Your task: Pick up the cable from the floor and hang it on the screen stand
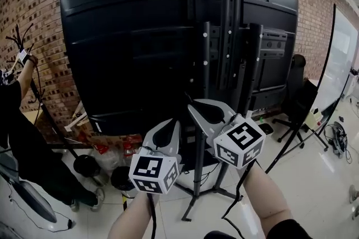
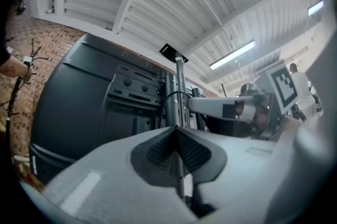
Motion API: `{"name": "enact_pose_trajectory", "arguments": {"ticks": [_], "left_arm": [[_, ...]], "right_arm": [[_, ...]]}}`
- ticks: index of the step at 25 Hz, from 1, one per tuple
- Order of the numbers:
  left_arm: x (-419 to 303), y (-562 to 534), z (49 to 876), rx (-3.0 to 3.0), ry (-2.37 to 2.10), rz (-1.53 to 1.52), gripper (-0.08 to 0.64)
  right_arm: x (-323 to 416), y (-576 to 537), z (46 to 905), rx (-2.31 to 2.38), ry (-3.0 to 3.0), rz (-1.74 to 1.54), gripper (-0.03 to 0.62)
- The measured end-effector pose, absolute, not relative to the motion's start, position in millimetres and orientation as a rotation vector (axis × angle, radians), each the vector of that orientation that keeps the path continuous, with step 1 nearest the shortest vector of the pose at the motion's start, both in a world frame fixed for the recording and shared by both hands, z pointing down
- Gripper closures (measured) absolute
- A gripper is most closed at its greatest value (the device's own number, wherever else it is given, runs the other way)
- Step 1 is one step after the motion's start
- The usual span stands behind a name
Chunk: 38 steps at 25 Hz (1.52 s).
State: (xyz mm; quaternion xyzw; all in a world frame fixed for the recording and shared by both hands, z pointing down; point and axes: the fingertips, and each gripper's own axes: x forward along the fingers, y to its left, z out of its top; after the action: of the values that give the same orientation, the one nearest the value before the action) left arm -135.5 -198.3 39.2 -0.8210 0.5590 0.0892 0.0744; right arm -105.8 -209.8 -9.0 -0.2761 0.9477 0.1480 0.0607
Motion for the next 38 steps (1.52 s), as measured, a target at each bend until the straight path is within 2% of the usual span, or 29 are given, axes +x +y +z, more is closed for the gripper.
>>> {"name": "enact_pose_trajectory", "arguments": {"ticks": [11,21,38], "left_arm": [[-131.1,-255.6,-22.1,-2.385,1.643,0.336,0.554],[-123.3,-300.9,-65.4,-2.362,1.649,0.354,0.554],[-112.3,-325.7,-102.3,-2.322,1.653,0.312,0.554]], "right_arm": [[-96.3,-268.7,-95.8,-0.808,2.824,0.521,0.571],[-96.9,-292.4,-139.5,-0.712,2.852,0.609,0.571],[-46.5,-329.6,-201.6,-0.781,2.715,0.442,0.569]]}}
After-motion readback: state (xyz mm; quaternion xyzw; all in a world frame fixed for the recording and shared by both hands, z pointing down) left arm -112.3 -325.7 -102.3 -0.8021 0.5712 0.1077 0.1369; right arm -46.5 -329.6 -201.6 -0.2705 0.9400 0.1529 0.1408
